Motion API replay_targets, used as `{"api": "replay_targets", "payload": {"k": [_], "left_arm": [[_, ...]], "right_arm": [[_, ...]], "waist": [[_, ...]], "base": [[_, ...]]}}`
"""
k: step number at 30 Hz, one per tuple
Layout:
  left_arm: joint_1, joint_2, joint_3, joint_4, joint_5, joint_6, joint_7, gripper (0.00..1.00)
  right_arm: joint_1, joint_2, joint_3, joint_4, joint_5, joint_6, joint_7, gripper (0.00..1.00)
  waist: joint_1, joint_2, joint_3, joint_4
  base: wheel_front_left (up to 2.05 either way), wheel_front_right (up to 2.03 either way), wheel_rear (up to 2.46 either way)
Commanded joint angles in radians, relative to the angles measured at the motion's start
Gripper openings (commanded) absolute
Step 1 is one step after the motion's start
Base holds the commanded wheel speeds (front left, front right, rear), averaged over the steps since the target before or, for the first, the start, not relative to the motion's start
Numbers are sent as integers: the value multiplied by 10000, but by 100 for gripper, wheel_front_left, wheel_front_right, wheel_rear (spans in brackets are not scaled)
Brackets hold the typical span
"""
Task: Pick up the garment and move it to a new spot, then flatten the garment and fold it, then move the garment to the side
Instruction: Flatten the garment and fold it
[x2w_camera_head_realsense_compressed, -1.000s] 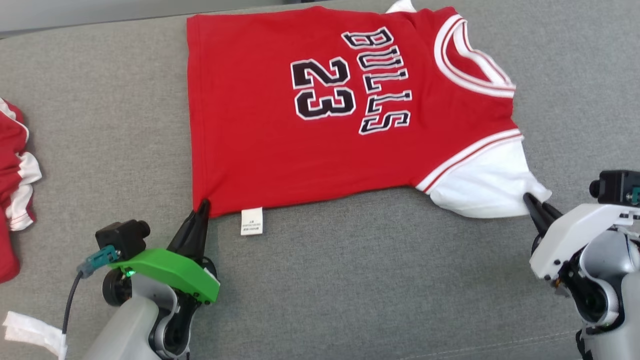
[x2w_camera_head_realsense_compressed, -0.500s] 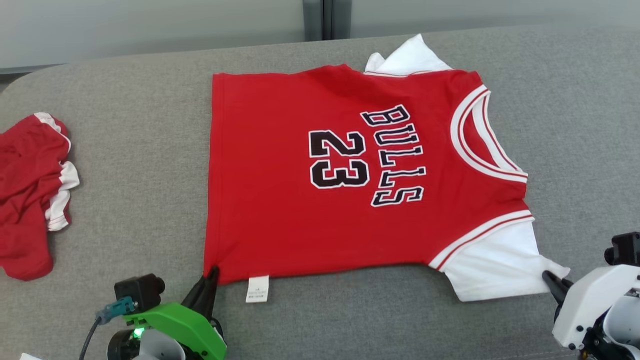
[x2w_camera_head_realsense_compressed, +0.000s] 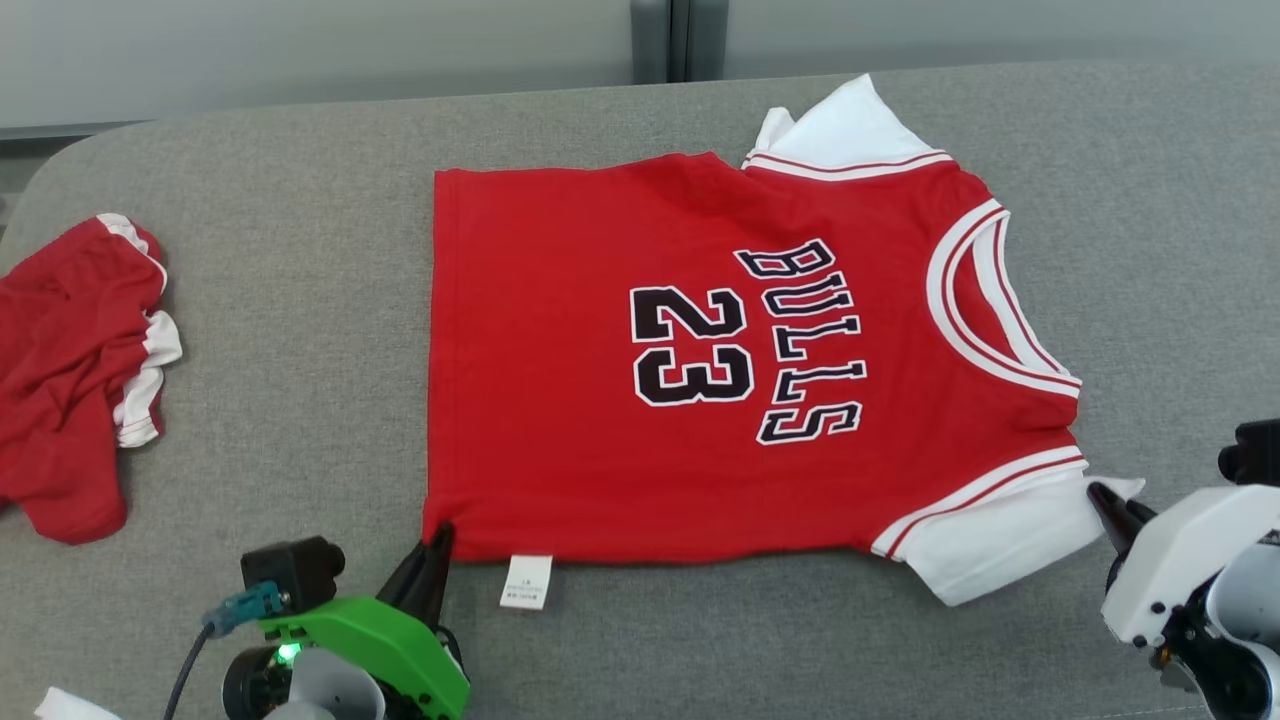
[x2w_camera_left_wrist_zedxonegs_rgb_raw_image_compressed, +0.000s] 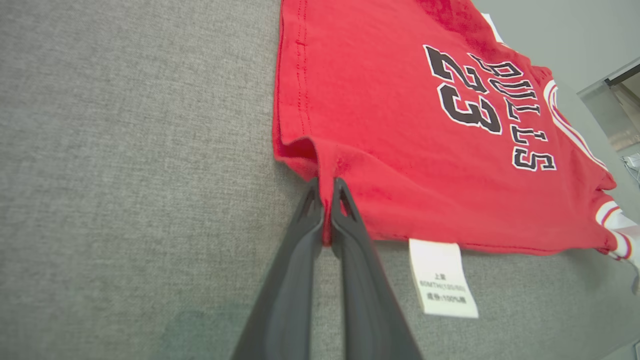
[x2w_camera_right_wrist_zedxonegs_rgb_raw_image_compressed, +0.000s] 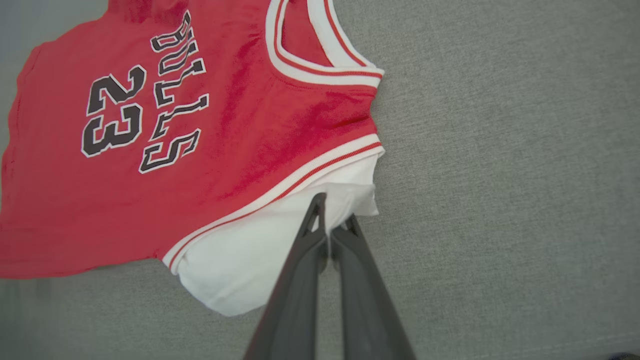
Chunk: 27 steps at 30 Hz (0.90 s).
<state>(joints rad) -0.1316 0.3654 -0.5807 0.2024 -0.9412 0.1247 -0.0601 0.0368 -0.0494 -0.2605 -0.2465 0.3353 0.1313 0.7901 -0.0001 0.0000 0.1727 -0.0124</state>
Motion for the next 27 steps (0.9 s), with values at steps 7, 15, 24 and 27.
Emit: {"api": "replay_targets", "payload": {"k": [7, 15, 24, 27], "left_arm": [[-1303, -133, 138, 90, -259, 154, 727, 0], [-2459, -481, -116, 854, -326, 358, 1672, 0], [-3706, -800, -65, 1722, -216, 629, 2051, 0], [-3924, -831, -27, 1957, -190, 665, 2034, 0]], "right_arm": [[-1507, -25, 344, 493, -542, -9, -98, 0], [-3033, -333, 729, 1814, -831, -9, -777, 0], [-4484, -542, 941, 3356, -1025, -9, -2164, 0], [-4878, -632, 1069, 3782, -1098, -9, -2759, 0]], "waist": [[1, 0, 124, 181], [1, 0, 328, 239], [1, 0, 878, 273], [1, 0, 1012, 277]], "base": [[0, 0, 0], [0, 0, 0], [0, 0, 0], [0, 0, 0]]}}
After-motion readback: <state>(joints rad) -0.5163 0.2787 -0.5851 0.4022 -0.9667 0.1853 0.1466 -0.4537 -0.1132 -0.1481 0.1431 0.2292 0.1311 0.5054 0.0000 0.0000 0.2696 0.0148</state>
